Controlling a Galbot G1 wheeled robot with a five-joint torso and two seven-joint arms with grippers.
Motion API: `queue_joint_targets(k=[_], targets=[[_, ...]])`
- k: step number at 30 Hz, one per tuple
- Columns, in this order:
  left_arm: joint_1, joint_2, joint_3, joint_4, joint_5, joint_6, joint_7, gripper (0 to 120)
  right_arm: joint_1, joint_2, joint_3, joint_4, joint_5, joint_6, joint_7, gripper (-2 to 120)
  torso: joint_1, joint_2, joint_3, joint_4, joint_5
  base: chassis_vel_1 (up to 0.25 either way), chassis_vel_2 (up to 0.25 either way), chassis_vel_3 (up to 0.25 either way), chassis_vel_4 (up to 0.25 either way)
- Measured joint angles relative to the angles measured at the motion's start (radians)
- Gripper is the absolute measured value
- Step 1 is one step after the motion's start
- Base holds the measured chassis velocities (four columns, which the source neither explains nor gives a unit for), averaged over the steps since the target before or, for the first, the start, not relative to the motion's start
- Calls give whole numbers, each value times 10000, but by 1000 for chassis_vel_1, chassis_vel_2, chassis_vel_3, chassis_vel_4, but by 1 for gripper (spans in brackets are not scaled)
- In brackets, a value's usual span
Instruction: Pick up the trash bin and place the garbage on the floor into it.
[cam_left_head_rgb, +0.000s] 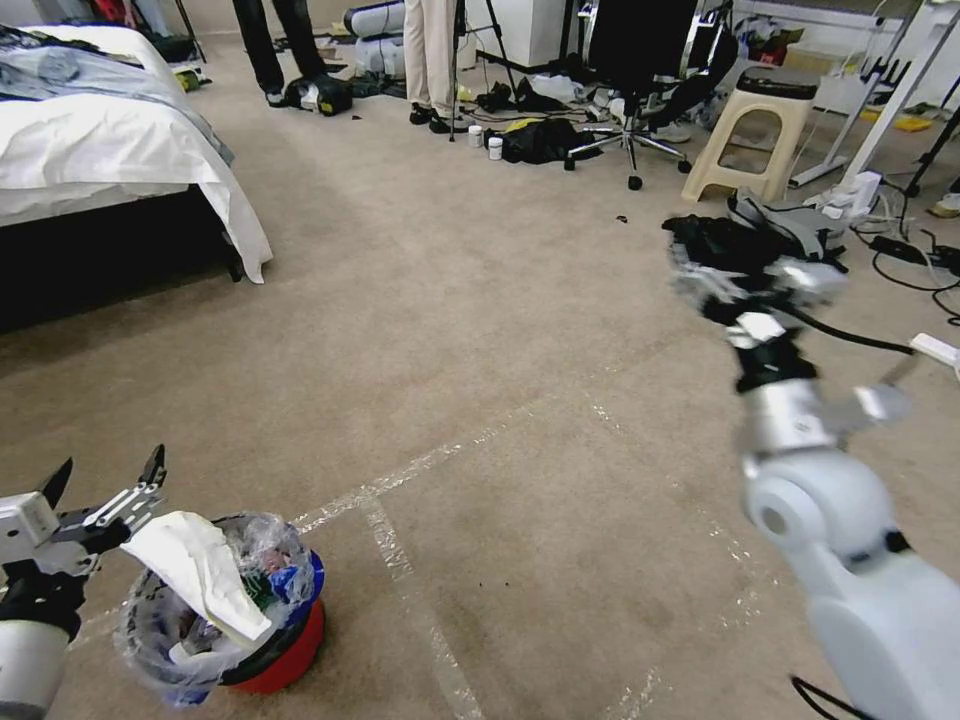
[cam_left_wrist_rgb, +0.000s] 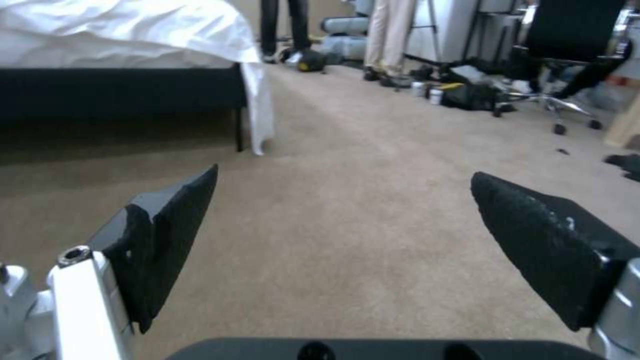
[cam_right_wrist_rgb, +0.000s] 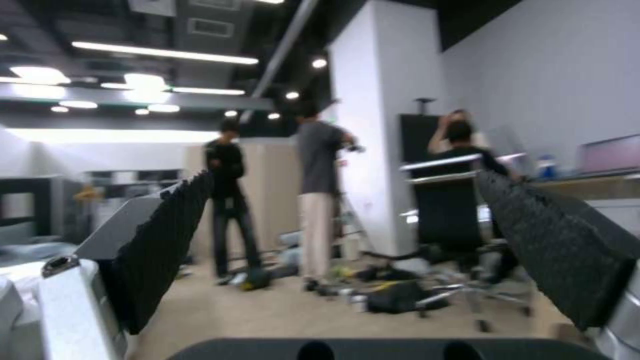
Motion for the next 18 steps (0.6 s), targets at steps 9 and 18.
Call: queue_joint_targets(k=[9,18], targets=[[-110,816,569,227,-13,-163,197,100,-2259,921,1966,609,-714,419,-121,100,0,1,0,-2,0,0,0,0,0],[-225,1131,694,437,-13,-160,293,100,-2815,1893,2063,522,-1481,512,-209,100,0,0,1,0,0,0,0,0,0]])
